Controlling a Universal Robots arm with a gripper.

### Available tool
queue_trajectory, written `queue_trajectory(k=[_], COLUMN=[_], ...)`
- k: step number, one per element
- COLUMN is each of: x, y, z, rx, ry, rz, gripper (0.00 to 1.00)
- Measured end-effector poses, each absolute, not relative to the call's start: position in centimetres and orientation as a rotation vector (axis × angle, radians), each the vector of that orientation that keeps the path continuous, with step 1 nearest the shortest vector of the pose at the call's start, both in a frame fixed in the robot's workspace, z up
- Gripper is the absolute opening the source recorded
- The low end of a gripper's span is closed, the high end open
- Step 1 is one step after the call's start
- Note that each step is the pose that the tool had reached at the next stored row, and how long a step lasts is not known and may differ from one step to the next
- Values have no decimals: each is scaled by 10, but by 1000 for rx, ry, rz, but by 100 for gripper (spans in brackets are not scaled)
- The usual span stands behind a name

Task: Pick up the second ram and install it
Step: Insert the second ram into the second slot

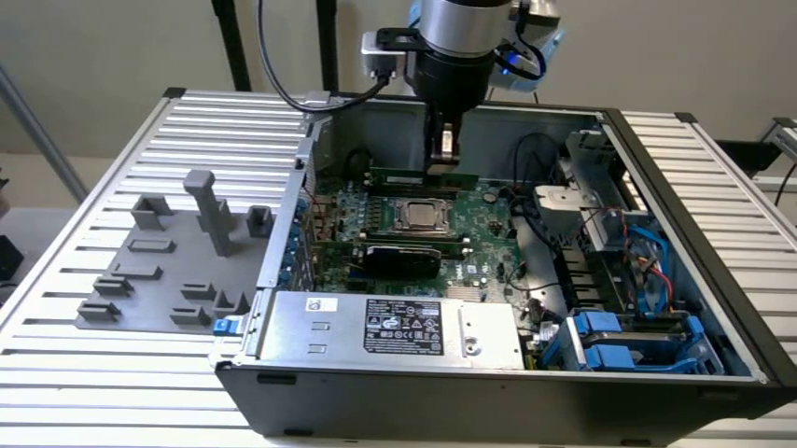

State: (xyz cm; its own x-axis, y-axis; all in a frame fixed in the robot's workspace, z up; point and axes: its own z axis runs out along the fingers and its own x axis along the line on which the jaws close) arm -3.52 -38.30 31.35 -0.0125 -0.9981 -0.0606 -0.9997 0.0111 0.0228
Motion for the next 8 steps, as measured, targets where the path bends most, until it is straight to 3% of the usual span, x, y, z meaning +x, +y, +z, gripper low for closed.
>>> queue_trajectory(k=[8], x=[-35], y=[-387], z=[299], rx=[-2188], ry=[2214], rz=[92], gripper=[14])
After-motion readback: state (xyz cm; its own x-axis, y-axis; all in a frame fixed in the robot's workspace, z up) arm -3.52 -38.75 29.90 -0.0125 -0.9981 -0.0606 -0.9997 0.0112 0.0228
